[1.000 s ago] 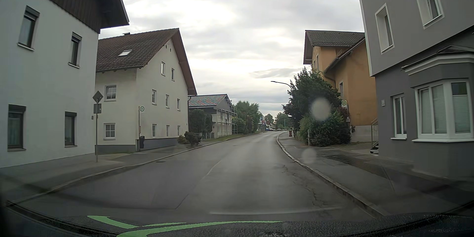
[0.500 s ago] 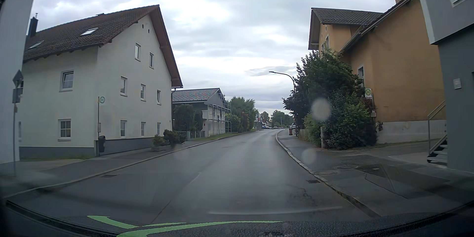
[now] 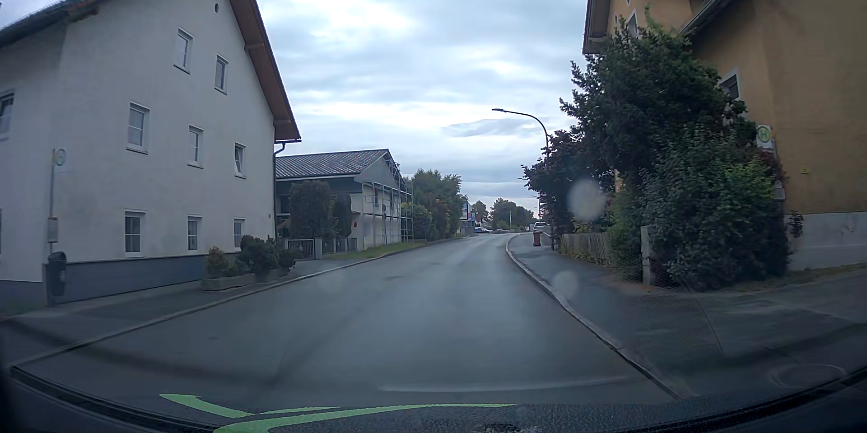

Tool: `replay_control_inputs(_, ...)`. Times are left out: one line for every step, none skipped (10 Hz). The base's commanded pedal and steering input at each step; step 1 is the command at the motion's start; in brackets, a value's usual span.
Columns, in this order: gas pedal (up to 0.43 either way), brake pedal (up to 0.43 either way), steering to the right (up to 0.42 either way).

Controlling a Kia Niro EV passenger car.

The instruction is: Follow the waypoints while adhering to traffic rules and regulations

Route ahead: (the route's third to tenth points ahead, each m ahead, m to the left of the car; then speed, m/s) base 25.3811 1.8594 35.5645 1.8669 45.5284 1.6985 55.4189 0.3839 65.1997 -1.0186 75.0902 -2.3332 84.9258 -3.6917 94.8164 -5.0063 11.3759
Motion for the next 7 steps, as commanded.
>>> replay_control_inputs(0.197,0.0,0.009)
replay_control_inputs(0.177,0.0,0.009)
replay_control_inputs(0.177,0.0,0.009)
replay_control_inputs(0.177,0.0,0.009)
replay_control_inputs(0.177,0.0,0.011)
replay_control_inputs(0.189,0.0,0.012)
replay_control_inputs(0.189,0.0,0.012)
